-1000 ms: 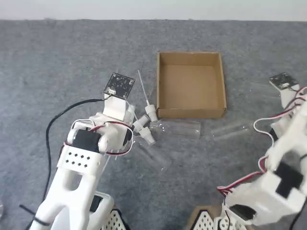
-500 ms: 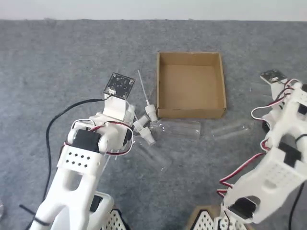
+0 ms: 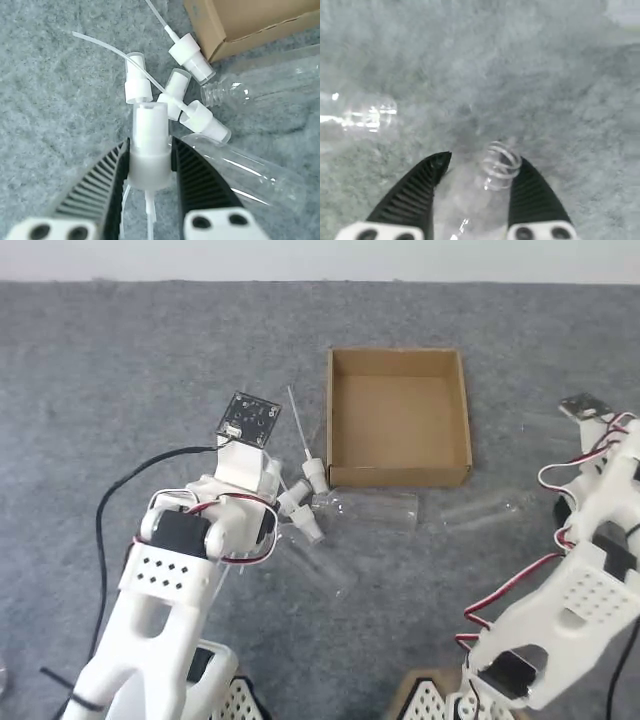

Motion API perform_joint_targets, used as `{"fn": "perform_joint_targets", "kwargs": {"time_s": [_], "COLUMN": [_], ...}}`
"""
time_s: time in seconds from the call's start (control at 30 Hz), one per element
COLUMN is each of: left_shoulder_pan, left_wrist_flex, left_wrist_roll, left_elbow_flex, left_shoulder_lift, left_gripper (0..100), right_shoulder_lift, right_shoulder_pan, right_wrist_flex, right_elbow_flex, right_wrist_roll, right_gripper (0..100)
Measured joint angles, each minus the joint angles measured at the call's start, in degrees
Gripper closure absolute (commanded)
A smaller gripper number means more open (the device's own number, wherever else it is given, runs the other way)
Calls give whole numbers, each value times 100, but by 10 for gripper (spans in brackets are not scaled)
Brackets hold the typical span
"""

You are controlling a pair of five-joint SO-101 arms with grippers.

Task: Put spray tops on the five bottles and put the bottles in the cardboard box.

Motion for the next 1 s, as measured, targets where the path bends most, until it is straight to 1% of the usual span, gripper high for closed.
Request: {"fn": "perform_joint_targets", "kwargs": {"time_s": [0.1, 0.2, 0.3, 0.37, 0.5, 0.57, 0.67, 0.73, 0.8, 0.9, 1.0], "left_shoulder_pan": [0, 0, 0, 0, 0, 0, 0, 0, 0, 0, 0], "left_wrist_flex": [0, 0, 0, 0, 0, 0, 0, 0, 0, 0, 0], "left_wrist_roll": [0, 0, 0, 0, 0, 0, 0, 0, 0, 0, 0], "left_elbow_flex": [18, 18, 18, 18, 18, 18, 18, 18, 18, 18, 18], "left_shoulder_lift": [0, 0, 0, 0, 0, 0, 0, 0, 0, 0, 0], "left_gripper": [986, 986, 987, 987, 987, 987, 987, 987, 987, 987, 987], "right_shoulder_lift": [-62, -387, -949, -1354, -1934, -2066, -2075, -2075, -2101, -2347, -2602], "right_shoulder_pan": [-9, -9, -88, -185, -229, -114, -18, -26, 53, 114, 114], "right_wrist_flex": [26, 308, 554, 633, 756, 923, 1090, 1108, 1108, 1108, 1090], "right_elbow_flex": [-149, -149, -149, -149, -149, -149, -114, -79, -70, -70, 114], "right_wrist_roll": [-9, -18, -264, -475, -651, -536, -141, -62, -97, -237, -264], "right_gripper": [992, 992, 986, 935, 773, 749, 831, 885, 898, 892, 928]}}
